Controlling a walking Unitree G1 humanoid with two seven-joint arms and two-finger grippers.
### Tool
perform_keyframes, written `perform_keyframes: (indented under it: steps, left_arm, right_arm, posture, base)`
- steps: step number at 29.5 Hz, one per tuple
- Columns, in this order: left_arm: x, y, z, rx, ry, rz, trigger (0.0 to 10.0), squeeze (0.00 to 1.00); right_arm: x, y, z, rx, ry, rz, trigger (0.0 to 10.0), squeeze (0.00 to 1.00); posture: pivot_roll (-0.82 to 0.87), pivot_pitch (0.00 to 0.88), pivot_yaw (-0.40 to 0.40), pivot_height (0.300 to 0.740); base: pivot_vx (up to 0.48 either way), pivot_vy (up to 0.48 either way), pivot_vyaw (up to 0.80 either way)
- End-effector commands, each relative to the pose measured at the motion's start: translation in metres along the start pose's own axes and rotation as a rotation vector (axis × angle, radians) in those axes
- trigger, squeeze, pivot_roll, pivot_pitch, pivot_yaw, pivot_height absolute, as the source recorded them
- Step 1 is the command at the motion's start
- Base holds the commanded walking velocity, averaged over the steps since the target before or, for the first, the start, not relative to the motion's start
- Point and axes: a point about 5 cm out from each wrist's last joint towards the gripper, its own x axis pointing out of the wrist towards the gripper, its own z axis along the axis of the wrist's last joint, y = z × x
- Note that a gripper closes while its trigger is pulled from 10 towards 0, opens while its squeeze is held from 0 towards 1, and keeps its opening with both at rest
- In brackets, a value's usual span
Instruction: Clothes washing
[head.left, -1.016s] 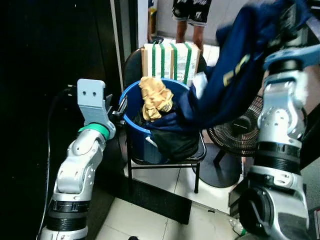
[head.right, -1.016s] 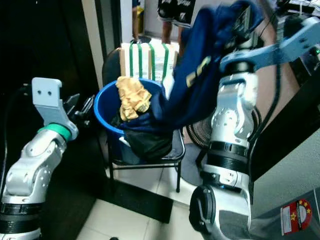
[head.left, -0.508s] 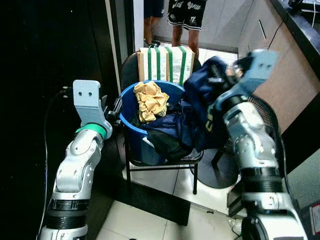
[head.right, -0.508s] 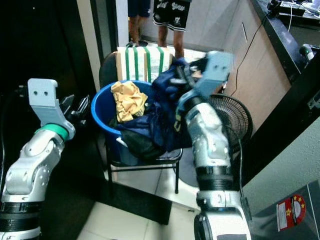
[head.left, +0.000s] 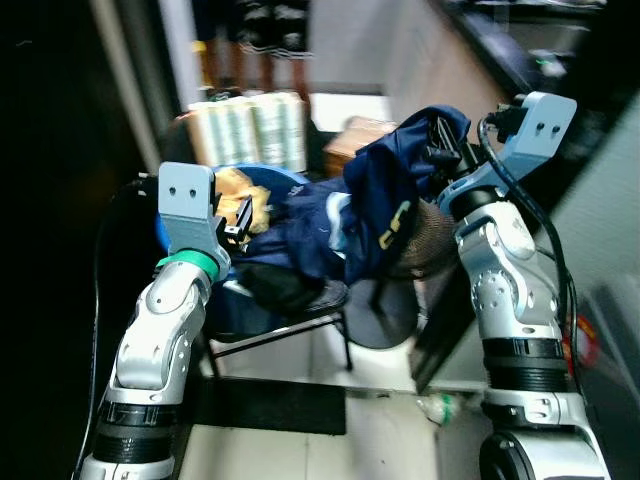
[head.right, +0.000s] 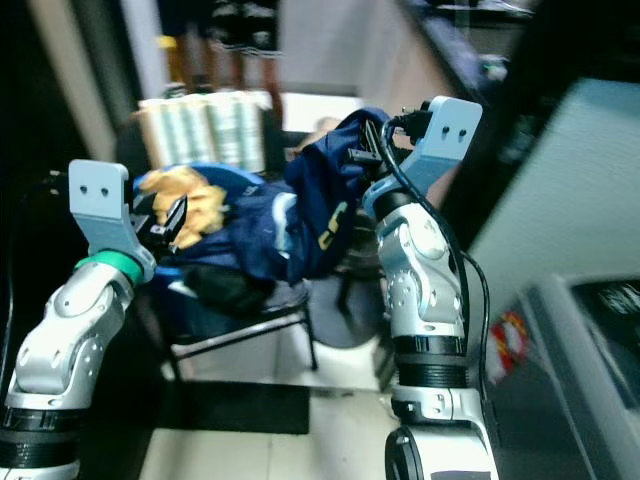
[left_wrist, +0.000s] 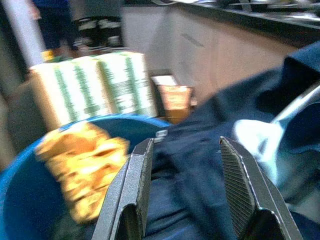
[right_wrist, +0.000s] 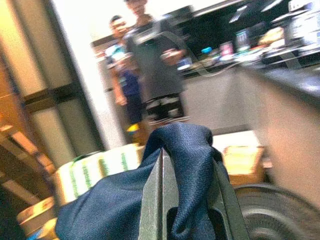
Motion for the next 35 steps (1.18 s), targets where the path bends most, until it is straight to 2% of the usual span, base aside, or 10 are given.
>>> perform_keyframes:
  steps: [1,18,23,26,35]
  left_arm:
    - [-0.003,0.0,0.0,0.015,-0.004,-0.005,10.0,0.0]
    - [-0.004,-0.003,0.001,0.04,-0.003,-0.043,10.0,0.0]
    - [-0.004,-0.004,0.003,0.032,-0.011,-0.047,10.0,0.0]
    - [-0.003,-0.003,0.004,0.018,-0.012,-0.041,10.0,0.0]
    - [-0.004,-0.003,0.007,0.008,-0.02,-0.034,10.0,0.0]
  right_arm:
    - [0.002,0.001,0.01,0.002,-0.051,-0.008,10.0,0.0]
    - [0.003,-0.004,0.012,0.017,-0.061,-0.032,10.0,0.0]
    - [0.005,-0.001,0.022,0.034,-0.095,-0.024,10.0,0.0]
    - [0.01,0.008,0.033,0.043,-0.132,0.002,10.0,0.0]
    - [0.013,0.016,0.035,0.029,-0.138,0.026,10.0,0.0]
  posture:
    - [0.12,0.014,0.042,0.74]
    - [0.13,0.002,0.049,0.74]
    - [0.13,0.0,0.05,0.74]
    - [0.13,0.0,0.051,0.74]
    - [0.13,0.0,0.039,0.74]
  base:
    - [0.0,0.0,-0.8]
    - [0.0,0.0,-0.8]
    - [0.0,0.0,-0.8]
    - [0.0,0.0,-0.8]
    - [0.0,0.0,-0.8]
